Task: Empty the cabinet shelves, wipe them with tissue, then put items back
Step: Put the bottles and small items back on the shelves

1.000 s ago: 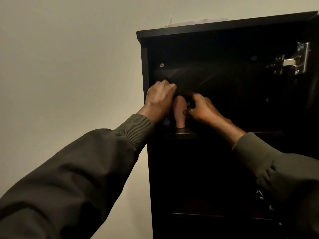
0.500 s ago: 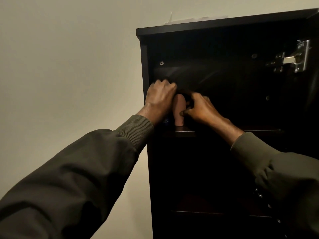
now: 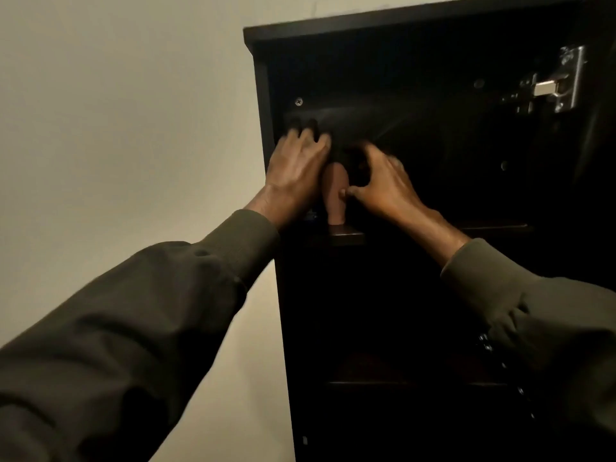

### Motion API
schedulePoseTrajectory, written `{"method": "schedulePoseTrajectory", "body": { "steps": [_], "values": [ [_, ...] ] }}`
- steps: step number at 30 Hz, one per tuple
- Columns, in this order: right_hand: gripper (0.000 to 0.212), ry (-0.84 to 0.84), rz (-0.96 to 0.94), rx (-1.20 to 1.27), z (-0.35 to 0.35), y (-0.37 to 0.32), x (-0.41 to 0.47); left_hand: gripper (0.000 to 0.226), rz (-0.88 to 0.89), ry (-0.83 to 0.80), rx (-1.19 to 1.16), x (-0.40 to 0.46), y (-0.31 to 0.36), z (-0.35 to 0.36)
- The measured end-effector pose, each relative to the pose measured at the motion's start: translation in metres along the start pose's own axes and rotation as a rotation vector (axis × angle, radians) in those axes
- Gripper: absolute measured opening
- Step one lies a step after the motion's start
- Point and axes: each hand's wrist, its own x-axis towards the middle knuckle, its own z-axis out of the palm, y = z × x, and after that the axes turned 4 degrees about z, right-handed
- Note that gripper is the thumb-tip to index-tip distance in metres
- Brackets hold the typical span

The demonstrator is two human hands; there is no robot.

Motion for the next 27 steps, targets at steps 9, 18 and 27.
{"method": "schedulePoseTrajectory", "body": {
  "steps": [9,18,27],
  "values": [
    [0.065,0.281,-0.102,0.133,-0.028,-0.01,-0.051,0.081,-0.009,0.119,-0.067,-0.034,0.01,0.007],
    [0.036,0.035,0.033,0.479,-0.017,0.011,-0.186,0.034,-0.094,0.475,-0.421,-0.148,0.061,0.042],
    [0.03,-0.048,0.168,0.614,0.041,0.047,-0.274,0.031,-0.229,0.274,-0.761,-0.265,0.143,0.094]
  ]
}}
